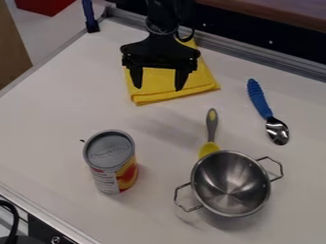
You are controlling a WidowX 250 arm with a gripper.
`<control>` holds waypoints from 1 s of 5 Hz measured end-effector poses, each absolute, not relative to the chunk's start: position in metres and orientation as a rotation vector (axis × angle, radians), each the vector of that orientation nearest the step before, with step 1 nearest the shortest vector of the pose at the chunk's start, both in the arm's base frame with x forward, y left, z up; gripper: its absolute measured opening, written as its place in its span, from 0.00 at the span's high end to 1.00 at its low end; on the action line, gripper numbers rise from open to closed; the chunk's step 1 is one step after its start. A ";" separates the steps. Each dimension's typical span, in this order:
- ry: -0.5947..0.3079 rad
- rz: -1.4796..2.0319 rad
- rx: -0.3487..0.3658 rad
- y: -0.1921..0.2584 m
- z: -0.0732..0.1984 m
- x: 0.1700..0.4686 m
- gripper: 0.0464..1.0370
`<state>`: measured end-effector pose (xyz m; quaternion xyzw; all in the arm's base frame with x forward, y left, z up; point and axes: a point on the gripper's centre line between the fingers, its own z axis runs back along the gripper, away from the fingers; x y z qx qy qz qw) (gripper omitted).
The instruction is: The robot arm moved the blue spoon on the silver pot and then it returned back to its original position.
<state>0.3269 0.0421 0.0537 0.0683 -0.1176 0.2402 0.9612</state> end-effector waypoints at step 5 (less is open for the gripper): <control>-0.181 0.699 0.006 -0.014 0.045 0.404 0.04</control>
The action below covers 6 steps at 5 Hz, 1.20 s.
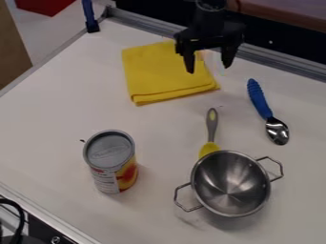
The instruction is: The robot arm moved the blue spoon on the silver pot and then it returned back to its original position.
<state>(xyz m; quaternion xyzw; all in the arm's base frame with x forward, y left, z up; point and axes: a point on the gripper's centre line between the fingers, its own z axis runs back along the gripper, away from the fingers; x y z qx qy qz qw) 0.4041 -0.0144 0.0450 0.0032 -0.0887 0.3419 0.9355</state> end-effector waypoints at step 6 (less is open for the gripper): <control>-0.105 0.765 -0.001 -0.088 -0.009 0.440 0.04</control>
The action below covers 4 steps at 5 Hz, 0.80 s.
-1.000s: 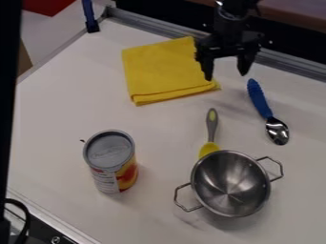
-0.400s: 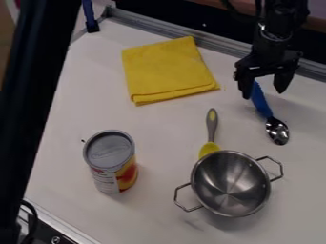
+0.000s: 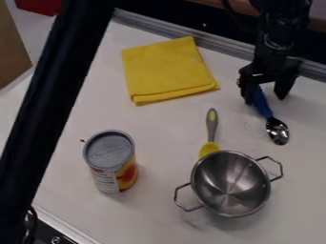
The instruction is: The robot arm moved the blue spoon on the silver pot and then it returned back to its original position.
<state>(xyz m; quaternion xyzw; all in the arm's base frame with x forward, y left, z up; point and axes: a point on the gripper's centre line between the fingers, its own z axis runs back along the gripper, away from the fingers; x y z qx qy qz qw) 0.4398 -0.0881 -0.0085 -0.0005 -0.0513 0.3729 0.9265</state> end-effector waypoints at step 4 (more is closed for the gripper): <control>-0.106 0.754 -0.021 -0.087 -0.024 0.433 0.25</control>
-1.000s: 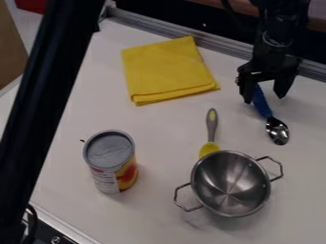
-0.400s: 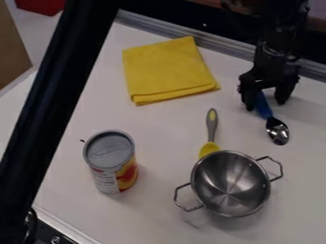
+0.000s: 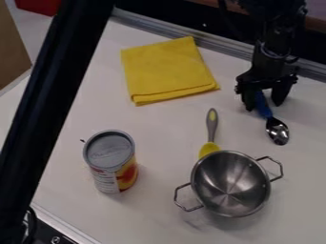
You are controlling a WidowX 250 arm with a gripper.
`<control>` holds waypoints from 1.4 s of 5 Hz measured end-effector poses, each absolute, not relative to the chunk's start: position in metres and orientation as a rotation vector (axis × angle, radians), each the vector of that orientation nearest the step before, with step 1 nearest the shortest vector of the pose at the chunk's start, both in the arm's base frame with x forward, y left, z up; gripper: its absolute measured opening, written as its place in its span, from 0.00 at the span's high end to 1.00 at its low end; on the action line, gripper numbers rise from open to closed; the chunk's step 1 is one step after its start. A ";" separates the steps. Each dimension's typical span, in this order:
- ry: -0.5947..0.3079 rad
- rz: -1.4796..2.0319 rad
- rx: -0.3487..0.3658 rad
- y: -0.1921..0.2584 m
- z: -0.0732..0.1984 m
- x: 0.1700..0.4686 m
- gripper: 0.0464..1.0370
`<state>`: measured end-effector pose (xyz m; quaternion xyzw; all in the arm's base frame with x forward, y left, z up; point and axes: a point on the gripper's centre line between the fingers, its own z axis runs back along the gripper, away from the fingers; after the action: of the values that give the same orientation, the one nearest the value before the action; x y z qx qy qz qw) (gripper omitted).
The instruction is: The robot arm moved the blue spoon on the silver pot and then it returned back to its original position.
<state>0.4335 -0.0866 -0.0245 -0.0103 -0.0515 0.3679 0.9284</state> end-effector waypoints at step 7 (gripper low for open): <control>-0.044 0.723 -0.118 -0.079 0.033 0.404 0.69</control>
<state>0.4039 -0.0789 0.0326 -0.0579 -0.0215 0.3533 0.9335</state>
